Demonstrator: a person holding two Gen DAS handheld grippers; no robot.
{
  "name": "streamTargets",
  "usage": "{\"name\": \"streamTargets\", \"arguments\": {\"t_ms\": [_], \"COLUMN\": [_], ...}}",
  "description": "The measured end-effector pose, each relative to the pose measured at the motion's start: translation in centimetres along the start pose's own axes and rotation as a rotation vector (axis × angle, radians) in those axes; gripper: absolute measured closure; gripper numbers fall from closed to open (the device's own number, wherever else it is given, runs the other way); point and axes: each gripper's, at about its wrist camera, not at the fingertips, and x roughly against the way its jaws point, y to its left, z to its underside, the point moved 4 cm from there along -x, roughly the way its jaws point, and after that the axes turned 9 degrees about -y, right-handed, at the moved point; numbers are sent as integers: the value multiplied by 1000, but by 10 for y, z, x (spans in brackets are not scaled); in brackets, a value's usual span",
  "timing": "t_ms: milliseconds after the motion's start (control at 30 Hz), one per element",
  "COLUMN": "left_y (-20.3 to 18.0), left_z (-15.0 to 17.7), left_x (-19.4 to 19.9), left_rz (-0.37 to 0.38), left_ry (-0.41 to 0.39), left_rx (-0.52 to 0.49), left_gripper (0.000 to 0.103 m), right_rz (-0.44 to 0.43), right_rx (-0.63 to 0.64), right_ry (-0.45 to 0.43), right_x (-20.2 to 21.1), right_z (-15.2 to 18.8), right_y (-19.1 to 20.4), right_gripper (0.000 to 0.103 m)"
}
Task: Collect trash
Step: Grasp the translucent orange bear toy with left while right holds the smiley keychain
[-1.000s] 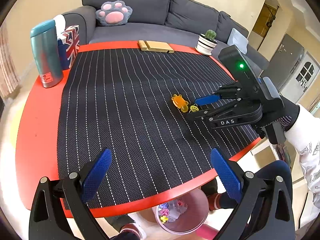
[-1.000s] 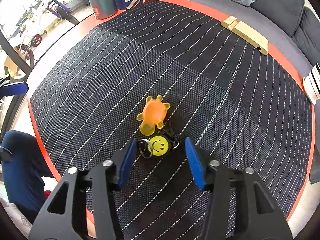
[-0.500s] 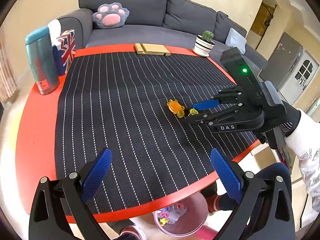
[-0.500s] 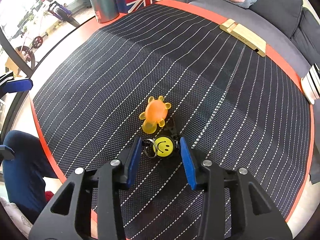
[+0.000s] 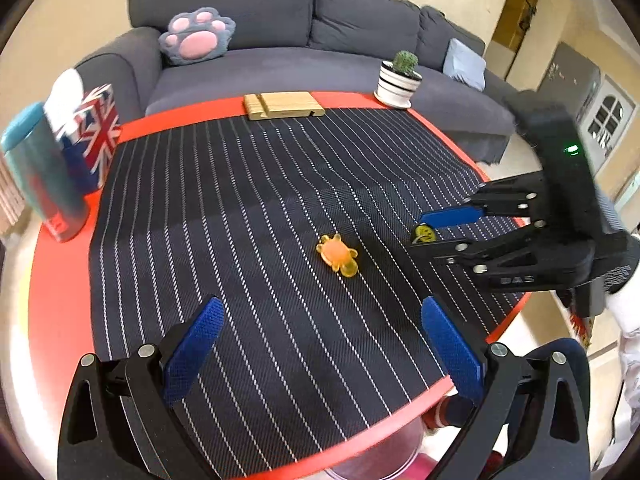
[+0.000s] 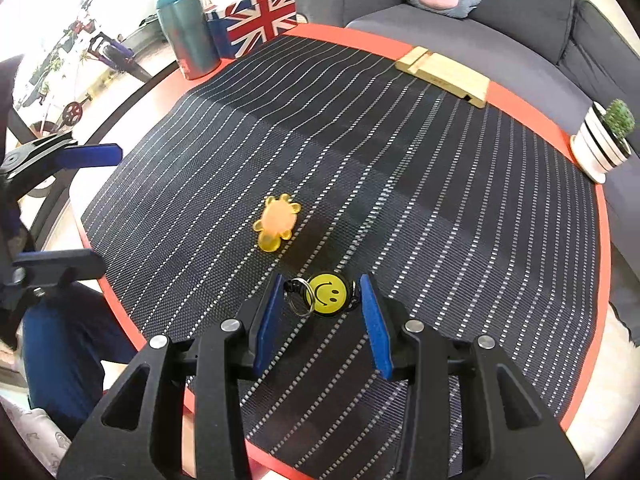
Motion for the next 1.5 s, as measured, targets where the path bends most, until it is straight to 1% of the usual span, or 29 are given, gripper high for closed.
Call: {"name": "streamTargets", "arguments": {"t_ms": [133, 333, 467, 633, 733, 867, 933, 1033, 1100, 1167, 1200, 1233, 1367, 1500], "left_y": [-8, -14, -18, -17, -16, -16, -16, -16, -16, -16, -16, -15, -15, -15], "left_z": [-7, -17, -17, -13, -11, -9, -8, -5, -5, -6, -6, -7, -7, -7], "left_x": [-16, -48, -68, -87, -92, -98, -100, -102, -102, -102, -102, -102, -100, -90], "left_rz": [7, 17, 34, 43, 44, 45, 46, 42, 41, 35, 32, 30, 24, 20], "left_ry": [40, 102, 139, 180, 186, 199, 204, 210, 202, 197, 196, 196, 190, 168], "left_rx": [-53, -99, -153, -184, -190, -197, -198, -196, -193, -190, -188, -186, -178, -168], "left_gripper": [8, 8, 8, 9, 16, 35, 37, 49, 51, 62, 64, 66, 66, 66], "right_rz": [4, 18, 28, 36, 40, 39, 37, 35, 35, 33, 33, 33, 29, 29], "right_rx": [-21, -30, -40, -51, -54, -56, -55, -56, -56, -58, -58, -59, -63, -68], "right_ry": [-11, -16, -14, -6, -1, 2, 1, 1, -1, -4, -5, -7, -18, -40], "right_x": [11, 23, 27, 26, 25, 23, 22, 22, 21, 21, 21, 21, 21, 25], "right_z": [0, 2, 7, 12, 14, 14, 15, 14, 14, 15, 15, 15, 14, 14], "right_y": [-11, -21, -27, -33, -35, -35, -35, -34, -34, -34, -33, -33, -31, -26], "right_gripper": [63, 64, 63, 63, 64, 64, 64, 64, 64, 64, 64, 64, 64, 64]}}
